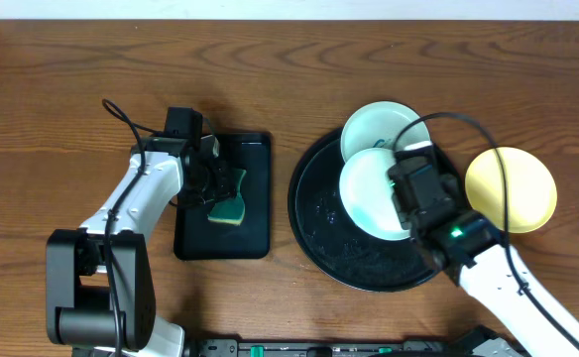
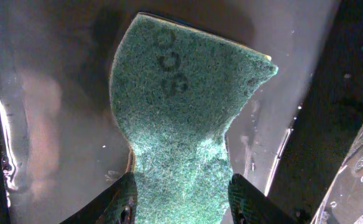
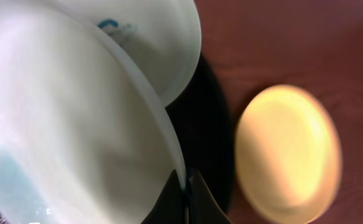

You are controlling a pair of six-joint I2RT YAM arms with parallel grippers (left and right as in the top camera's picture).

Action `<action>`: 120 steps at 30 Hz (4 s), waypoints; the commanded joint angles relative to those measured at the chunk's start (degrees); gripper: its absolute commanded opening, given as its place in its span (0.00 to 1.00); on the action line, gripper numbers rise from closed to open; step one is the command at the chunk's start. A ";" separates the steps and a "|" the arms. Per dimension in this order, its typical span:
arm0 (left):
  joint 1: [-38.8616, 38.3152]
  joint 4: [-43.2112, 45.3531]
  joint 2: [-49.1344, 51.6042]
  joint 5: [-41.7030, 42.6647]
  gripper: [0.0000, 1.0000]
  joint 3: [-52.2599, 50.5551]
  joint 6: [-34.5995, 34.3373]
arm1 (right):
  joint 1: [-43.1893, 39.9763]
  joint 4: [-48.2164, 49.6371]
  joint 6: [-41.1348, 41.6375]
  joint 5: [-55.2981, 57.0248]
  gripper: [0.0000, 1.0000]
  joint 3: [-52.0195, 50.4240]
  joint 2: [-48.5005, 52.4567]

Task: Clean dirty plates on tray and stack at the side
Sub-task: 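Lift the white plate with the right gripper and stack it on the yellow plate, then move the right gripper back and grip the second white plate rim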

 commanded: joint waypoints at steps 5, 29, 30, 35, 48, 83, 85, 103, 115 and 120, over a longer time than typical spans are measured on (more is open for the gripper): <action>0.26 -0.11 -0.22 0.66 0.49 -0.24 0.81 | 8.96 5.99 -17.90 20.65 0.01 0.72 -0.85; 0.26 0.02 -0.22 0.66 0.49 -0.24 0.81 | -15.98 3.89 20.13 -11.74 0.01 0.68 -0.85; 0.26 0.02 -0.22 0.66 0.49 -0.24 0.81 | -18.95 3.87 20.13 -15.04 0.01 0.68 -0.85; 0.26 0.07 -0.22 0.66 0.49 -0.24 0.81 | -32.94 3.17 20.15 -26.12 0.01 0.66 -0.48; 0.26 0.07 -0.22 0.66 0.49 -0.24 0.81 | -63.76 1.05 25.75 -31.91 0.01 0.59 7.04; 0.26 0.04 -0.22 0.66 0.49 -0.24 0.81 | -36.50 18.23 12.44 -49.53 0.56 0.59 22.47; 0.26 0.04 -0.22 0.66 0.49 -0.24 0.81 | -35.85 20.00 14.45 -49.53 0.56 0.59 23.96; 0.26 0.02 -0.22 0.66 0.49 -0.24 0.81 | -32.65 26.01 18.95 -50.90 0.01 0.59 28.94; 0.24 0.02 -0.22 0.66 0.50 -0.24 0.81 | -32.63 9.57 16.41 -54.93 0.01 0.59 20.83; 0.17 0.07 -0.22 0.66 0.52 -0.48 0.81 | -32.59 3.10 14.49 -53.48 0.01 -0.15 21.22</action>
